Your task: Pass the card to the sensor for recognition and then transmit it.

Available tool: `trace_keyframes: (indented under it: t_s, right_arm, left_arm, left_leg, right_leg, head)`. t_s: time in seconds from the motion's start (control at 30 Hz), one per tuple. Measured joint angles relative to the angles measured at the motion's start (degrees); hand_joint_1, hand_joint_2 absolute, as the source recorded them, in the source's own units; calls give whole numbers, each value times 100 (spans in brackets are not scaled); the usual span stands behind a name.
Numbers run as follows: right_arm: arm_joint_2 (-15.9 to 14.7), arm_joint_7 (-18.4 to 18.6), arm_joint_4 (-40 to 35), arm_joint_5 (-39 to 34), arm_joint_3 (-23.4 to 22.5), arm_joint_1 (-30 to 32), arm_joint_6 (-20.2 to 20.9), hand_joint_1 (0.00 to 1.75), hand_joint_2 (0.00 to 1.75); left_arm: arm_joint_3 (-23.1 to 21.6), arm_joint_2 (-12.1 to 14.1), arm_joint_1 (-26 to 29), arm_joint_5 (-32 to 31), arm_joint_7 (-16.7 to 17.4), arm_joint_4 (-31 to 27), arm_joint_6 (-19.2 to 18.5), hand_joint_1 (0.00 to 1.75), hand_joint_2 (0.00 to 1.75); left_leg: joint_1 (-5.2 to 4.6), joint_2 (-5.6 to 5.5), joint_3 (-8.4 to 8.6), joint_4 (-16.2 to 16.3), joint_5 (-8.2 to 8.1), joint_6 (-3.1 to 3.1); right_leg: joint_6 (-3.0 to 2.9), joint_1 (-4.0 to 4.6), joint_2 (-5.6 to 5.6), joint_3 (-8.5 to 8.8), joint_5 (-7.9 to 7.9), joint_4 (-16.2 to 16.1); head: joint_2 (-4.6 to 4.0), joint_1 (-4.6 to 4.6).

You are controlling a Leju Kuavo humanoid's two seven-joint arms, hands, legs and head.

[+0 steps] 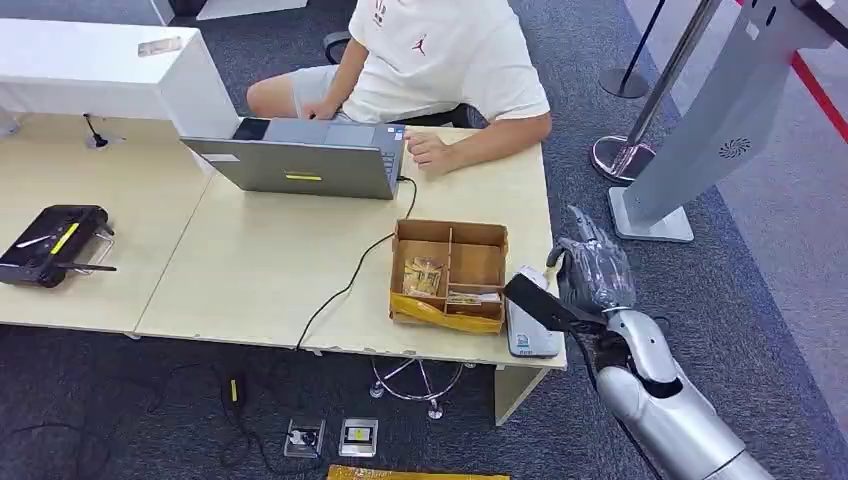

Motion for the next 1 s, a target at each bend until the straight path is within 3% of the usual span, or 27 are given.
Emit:
trace_keyframes:
  t_s: [1.0]
  right_arm:
    - [247,-192,1200,-258,155,252,-125,175,175]
  left_arm:
    - [-61,0,-2,-15,-11,-2,-31,0,0]
  left_leg:
    - [0,2,3,0,0,0]
  right_leg:
    - [0,0,2,1,0,0]
  head:
    - [0,2]
